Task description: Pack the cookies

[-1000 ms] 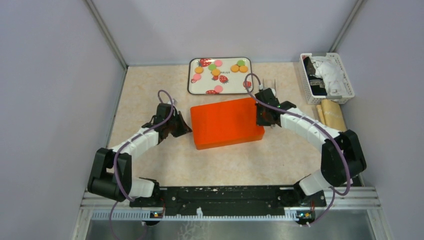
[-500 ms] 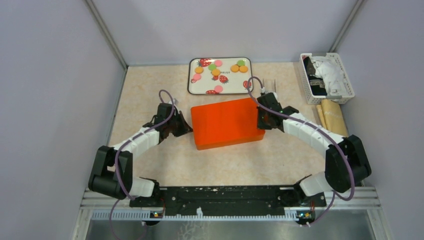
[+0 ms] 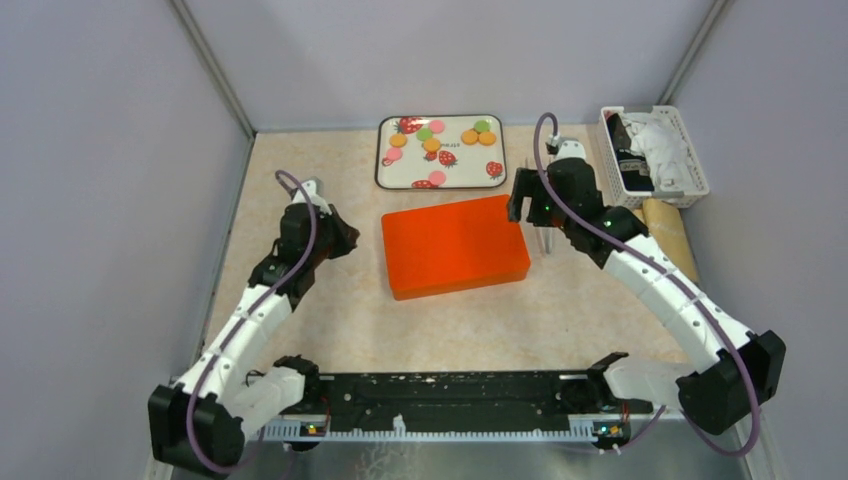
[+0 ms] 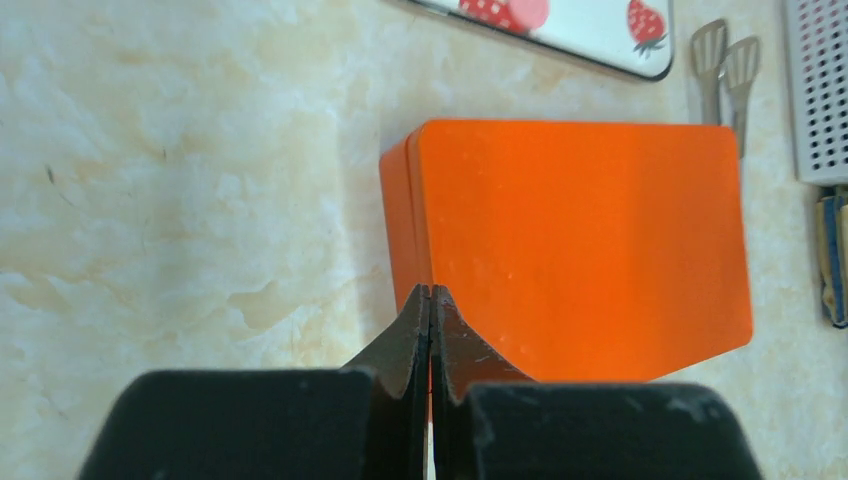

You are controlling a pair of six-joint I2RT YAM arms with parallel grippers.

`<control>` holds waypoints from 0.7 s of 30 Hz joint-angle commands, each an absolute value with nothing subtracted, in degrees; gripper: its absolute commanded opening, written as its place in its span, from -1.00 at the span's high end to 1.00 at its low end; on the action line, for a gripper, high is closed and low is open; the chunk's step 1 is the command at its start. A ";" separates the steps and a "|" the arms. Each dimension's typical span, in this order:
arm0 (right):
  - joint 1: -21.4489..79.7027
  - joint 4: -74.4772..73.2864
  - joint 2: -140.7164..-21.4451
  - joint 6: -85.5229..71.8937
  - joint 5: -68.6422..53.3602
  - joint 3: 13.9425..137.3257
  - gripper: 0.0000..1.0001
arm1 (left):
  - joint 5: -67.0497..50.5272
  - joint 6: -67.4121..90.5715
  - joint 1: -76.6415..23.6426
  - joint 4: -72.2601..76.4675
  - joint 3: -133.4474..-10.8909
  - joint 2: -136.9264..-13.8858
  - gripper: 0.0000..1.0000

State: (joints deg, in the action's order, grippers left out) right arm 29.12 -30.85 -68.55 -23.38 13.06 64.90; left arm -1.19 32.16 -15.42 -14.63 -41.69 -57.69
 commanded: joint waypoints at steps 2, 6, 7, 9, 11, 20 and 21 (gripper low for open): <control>29.53 -31.32 -67.71 -23.60 14.78 66.55 -0.87 | 0.52 28.60 -15.64 -15.91 -44.33 -52.11 1.00; 29.53 -31.48 -67.68 -24.52 15.23 64.66 -0.97 | -2.99 25.13 -15.64 -13.70 -48.15 -51.88 0.46; 29.51 -31.36 -67.60 -24.79 15.63 63.97 -0.97 | -3.25 24.91 -15.64 -13.52 -49.51 -52.36 0.24; 29.51 -31.06 -67.27 -25.08 16.55 62.74 -0.97 | -3.71 25.19 -15.64 -13.14 -51.72 -53.42 -0.11; 29.47 -30.91 -66.70 -25.57 17.44 61.78 -0.97 | -4.12 26.24 -15.64 -13.33 -52.96 -54.14 -0.93; 29.53 -28.79 -63.63 -26.06 18.79 58.79 -0.97 | -4.24 29.86 -15.64 -12.87 -48.44 -53.65 -0.97; 29.57 -29.01 -63.71 -26.08 19.13 58.84 -0.97 | -4.22 29.92 -15.64 -12.54 -47.92 -53.62 -0.97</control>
State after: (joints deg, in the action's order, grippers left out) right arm 29.12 -31.24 -65.69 -25.63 16.91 58.43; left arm -3.84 28.75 -15.42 -14.48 -50.00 -54.04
